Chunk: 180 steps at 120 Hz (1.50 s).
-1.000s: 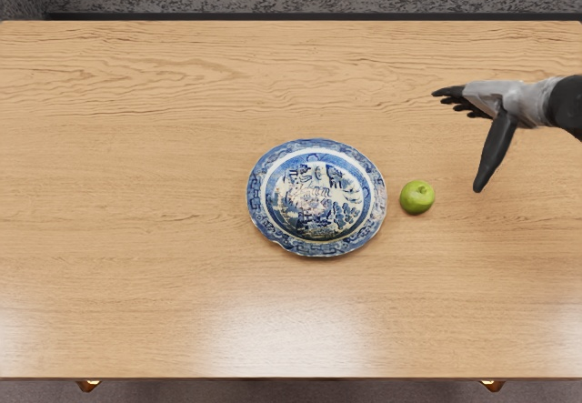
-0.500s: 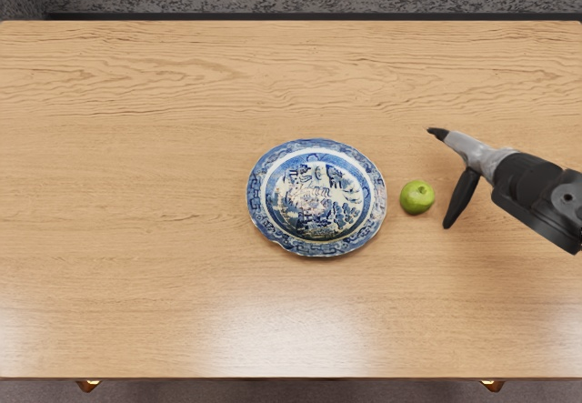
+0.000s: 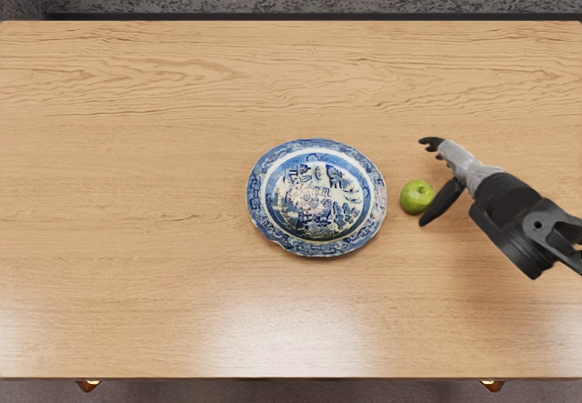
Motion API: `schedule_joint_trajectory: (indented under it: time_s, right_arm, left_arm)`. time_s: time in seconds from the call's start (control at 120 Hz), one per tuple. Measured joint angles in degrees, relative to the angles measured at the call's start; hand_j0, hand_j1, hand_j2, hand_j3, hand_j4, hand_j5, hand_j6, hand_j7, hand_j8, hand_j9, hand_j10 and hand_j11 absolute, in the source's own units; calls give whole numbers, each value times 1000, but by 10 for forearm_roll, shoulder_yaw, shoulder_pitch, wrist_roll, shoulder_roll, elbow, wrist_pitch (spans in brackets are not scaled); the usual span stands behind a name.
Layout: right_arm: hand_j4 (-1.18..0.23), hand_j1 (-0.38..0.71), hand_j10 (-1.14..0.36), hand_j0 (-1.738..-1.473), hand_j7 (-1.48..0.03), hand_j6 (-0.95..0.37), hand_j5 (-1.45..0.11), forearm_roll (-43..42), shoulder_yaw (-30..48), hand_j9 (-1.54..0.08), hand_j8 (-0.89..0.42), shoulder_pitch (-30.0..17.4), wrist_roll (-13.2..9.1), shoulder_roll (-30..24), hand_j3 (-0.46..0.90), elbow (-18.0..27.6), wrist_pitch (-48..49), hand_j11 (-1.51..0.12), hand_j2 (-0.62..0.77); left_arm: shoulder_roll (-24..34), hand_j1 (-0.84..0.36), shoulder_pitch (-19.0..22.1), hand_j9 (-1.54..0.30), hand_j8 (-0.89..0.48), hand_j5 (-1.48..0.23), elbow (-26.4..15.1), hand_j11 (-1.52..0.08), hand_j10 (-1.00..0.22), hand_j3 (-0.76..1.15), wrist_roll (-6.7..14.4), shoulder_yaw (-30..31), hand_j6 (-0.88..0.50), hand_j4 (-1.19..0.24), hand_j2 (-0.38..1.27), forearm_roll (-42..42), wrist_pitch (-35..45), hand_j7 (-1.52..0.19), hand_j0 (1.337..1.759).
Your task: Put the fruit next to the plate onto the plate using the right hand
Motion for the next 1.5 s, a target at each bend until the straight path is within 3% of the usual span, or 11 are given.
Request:
schedule_joint_trajectory:
  time_s: [0.542, 0.625, 0.708, 0.775, 1.025, 1.5]
  right_arm:
    - [-355, 70, -347, -1657, -464, -360, -470, 13, 2, -469, -357, 0, 0, 9, 0, 7, 14, -466, -86]
    - [-403, 121, -360, -1657, -527, -408, -533, 24, 8, -531, -404, 1, 0, 7, 0, 8, 25, -400, -64]
    - [-458, 185, -429, -1658, -596, -461, -601, 38, 21, -599, -456, 1, 0, 4, 0, 9, 47, -512, -68]
    - [-496, 216, -475, -1657, -646, -484, -651, 44, 28, -649, -423, 2, 0, 3, 0, 9, 58, -586, -21]
    - [-582, 247, -578, -1657, -757, -540, -760, 62, 48, -755, -450, 5, 0, -2, 0, 9, 86, -736, 199]
    - [-613, 265, -555, -1657, -797, -541, -799, 121, 107, -799, -433, 32, 0, 4, 0, 32, 165, -788, 245]
  left_arm:
    - [0, 345, 0, -5, -4, -5, 0, -5, -4, 0, 0, 0, -5, -4, 1, 0, 0, -5, 1658]
    - [0, 345, 0, -5, -4, -5, 0, -5, -4, 0, 0, 0, -5, -4, 1, 0, 0, -5, 1658]
    - [0, 345, 0, -5, -4, -5, 0, -5, -4, 0, 0, 0, -5, -4, 1, 0, 0, -5, 1658]
    - [0, 345, 0, -5, -4, -5, 0, -5, -4, 0, 0, 0, -5, -4, 1, 0, 0, -5, 1658]
    - [0, 345, 0, -5, -4, -5, 0, -5, -4, 0, 0, 0, -5, -4, 1, 0, 0, -5, 1658]
    - [0, 345, 0, -5, -4, -5, 0, -5, -4, 0, 0, 0, -5, -4, 1, 0, 0, -5, 1658]
